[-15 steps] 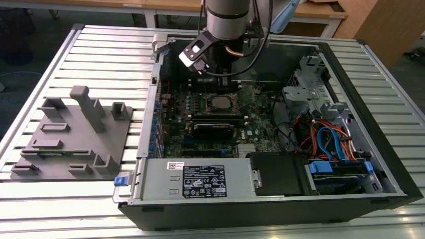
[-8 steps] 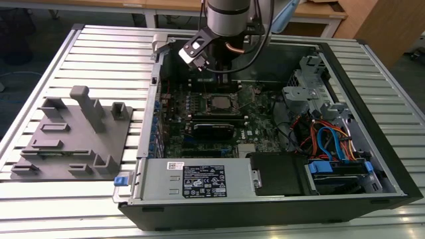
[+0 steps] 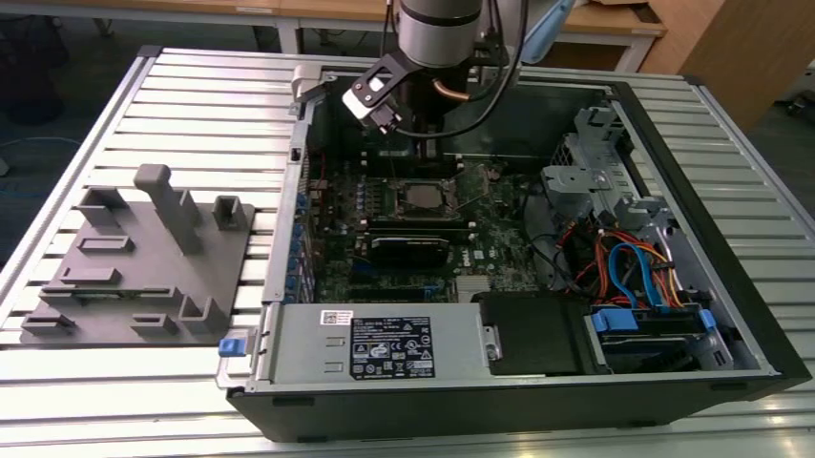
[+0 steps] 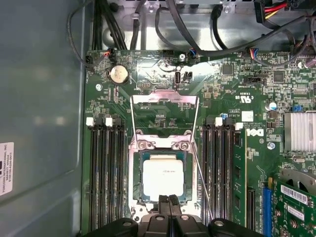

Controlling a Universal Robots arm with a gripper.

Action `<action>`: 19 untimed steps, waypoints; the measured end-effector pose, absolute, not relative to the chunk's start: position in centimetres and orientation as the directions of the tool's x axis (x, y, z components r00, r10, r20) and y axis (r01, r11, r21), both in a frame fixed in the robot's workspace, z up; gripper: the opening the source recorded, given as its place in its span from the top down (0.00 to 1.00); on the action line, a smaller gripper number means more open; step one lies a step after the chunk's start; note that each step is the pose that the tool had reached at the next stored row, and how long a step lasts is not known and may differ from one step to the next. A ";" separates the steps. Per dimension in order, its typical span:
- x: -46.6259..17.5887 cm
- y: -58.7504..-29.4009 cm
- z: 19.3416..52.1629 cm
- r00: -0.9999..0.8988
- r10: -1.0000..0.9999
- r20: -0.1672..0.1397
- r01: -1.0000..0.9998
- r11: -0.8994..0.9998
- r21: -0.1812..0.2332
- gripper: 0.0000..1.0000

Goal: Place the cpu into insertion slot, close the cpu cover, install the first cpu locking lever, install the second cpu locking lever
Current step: 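Close the cpu cover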

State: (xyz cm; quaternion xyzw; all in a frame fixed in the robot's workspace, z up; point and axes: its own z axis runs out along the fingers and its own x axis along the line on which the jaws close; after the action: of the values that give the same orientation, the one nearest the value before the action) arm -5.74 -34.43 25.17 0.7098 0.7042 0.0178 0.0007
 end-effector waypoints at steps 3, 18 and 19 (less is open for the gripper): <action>-5.7 -34.4 25.2 0.008 1.000 0.024 1.000 -0.008 0.026 0.90; -5.1 -34.4 25.5 -0.022 0.999 0.024 0.999 0.021 0.026 0.90; -5.1 -34.4 25.7 -0.022 0.999 0.024 0.999 0.021 0.026 0.90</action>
State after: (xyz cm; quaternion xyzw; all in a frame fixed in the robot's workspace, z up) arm -5.05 -34.42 25.68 0.6994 0.7145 0.0177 0.0002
